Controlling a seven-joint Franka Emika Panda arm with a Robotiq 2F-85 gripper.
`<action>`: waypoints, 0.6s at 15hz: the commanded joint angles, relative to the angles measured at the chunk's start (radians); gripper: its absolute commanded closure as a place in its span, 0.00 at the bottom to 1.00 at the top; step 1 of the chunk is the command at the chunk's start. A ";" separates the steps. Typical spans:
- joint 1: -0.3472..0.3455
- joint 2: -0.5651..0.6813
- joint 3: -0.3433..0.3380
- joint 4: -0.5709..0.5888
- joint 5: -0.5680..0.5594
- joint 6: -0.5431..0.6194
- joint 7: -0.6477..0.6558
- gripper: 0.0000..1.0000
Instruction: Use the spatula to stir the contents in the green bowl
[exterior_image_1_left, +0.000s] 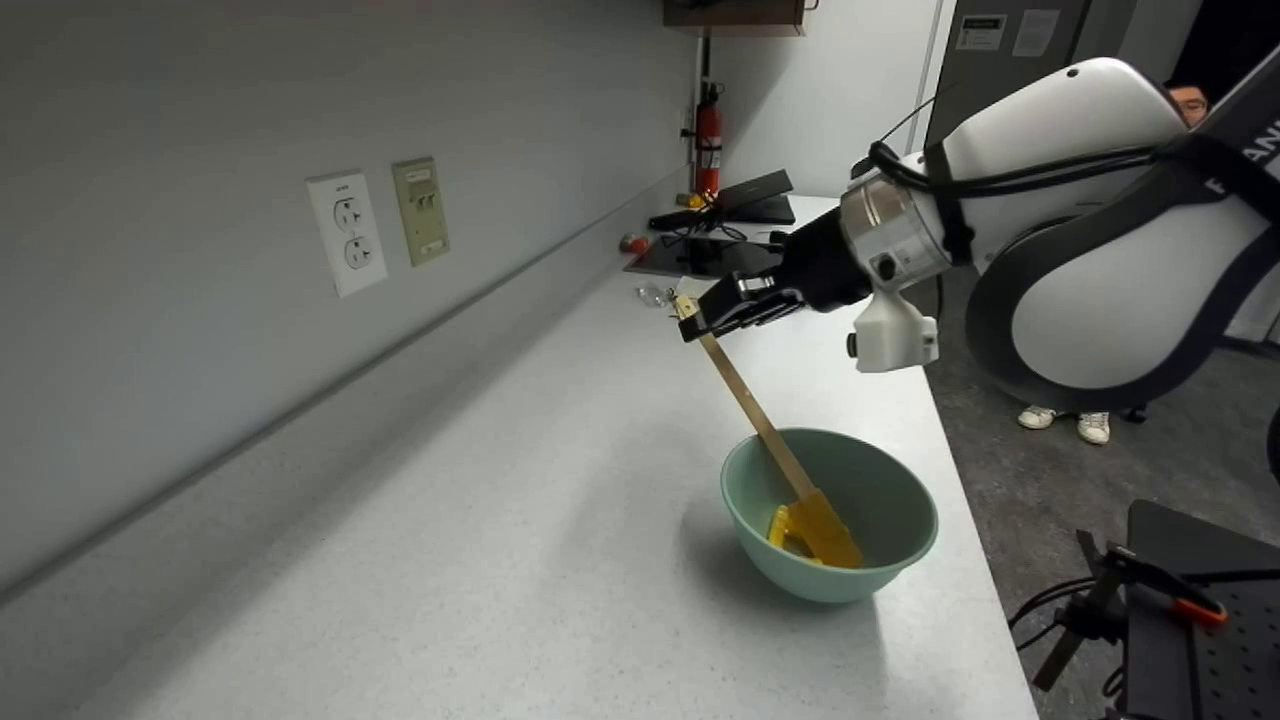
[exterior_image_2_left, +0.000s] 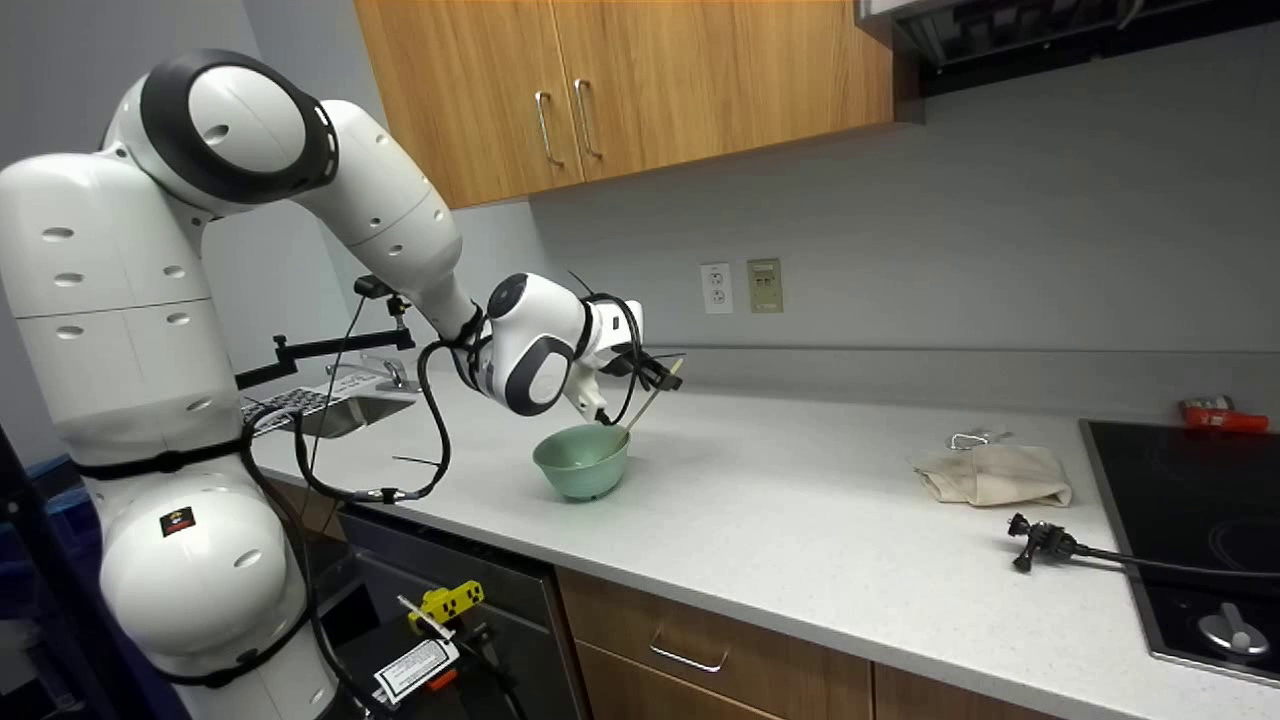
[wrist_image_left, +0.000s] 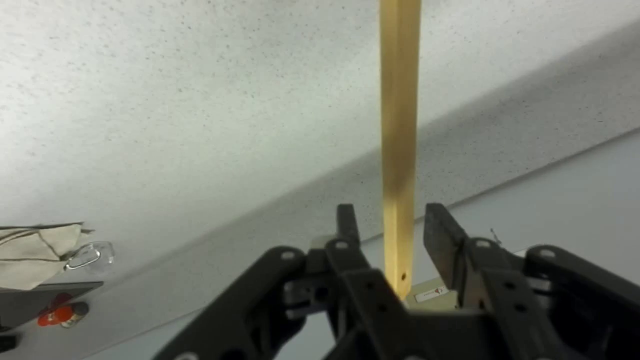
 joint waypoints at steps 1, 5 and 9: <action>0.010 -0.037 -0.006 -0.003 0.049 -0.061 -0.013 0.28; 0.013 -0.074 -0.011 -0.009 0.080 -0.125 -0.024 0.01; 0.017 -0.130 -0.037 -0.011 0.157 -0.267 -0.092 0.00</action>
